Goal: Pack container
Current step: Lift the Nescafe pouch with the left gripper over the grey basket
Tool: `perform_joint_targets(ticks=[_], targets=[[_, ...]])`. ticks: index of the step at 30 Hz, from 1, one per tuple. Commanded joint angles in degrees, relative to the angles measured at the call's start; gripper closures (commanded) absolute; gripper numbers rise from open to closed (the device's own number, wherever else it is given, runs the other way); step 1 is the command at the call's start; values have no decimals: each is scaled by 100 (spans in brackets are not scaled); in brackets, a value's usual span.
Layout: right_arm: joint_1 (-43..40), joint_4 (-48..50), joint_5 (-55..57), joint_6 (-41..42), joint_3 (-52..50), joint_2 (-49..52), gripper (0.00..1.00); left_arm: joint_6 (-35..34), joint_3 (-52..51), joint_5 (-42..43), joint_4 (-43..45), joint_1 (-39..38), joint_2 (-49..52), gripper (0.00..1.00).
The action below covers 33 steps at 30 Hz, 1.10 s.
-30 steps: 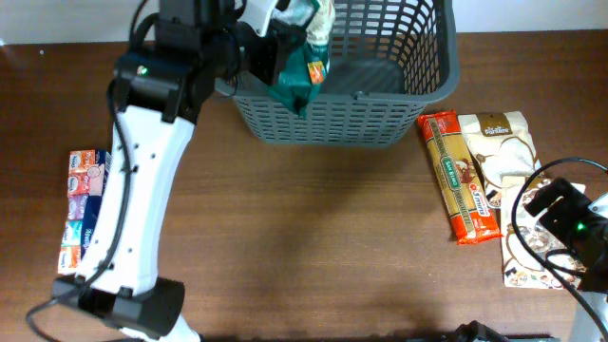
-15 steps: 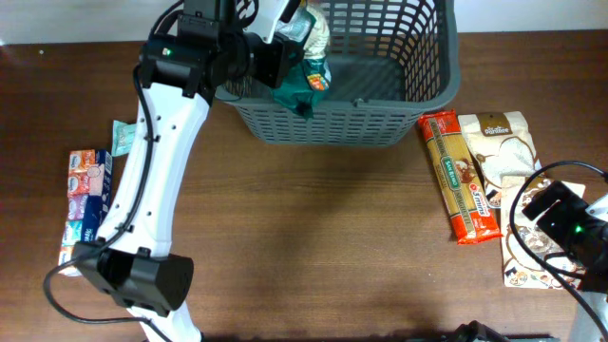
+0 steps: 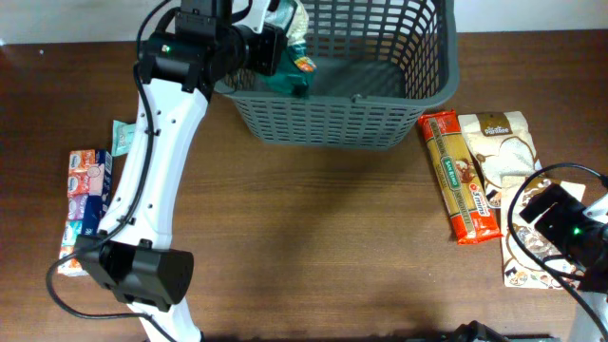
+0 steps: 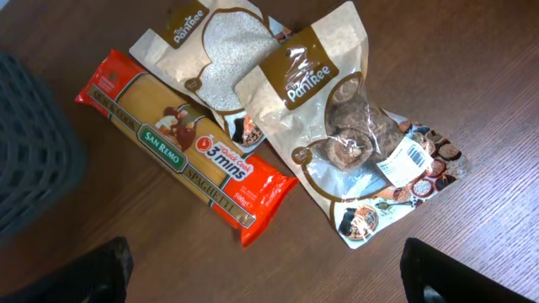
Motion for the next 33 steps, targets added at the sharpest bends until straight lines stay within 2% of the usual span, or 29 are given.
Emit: perform_joint_targets(ticks=[1, 5, 9, 25, 33], targets=[[37, -4, -76, -17, 125, -17, 1, -46, 114, -686, 514, 101, -24, 98], [37, 0, -92, -103, 125, -17, 1, -48, 114, -684, 975, 105, -24, 99], [37, -2, -96, -122, 125, -17, 1, -48, 114, -686, 1005, 111, -9, 98], [37, 0, -96, -122, 125, -17, 1, -50, 111, -684, -76, 153, 442, 99], [37, 0, -96, -120, 125, -17, 1, -138, 114, -684, -1145, 173, 435, 98]])
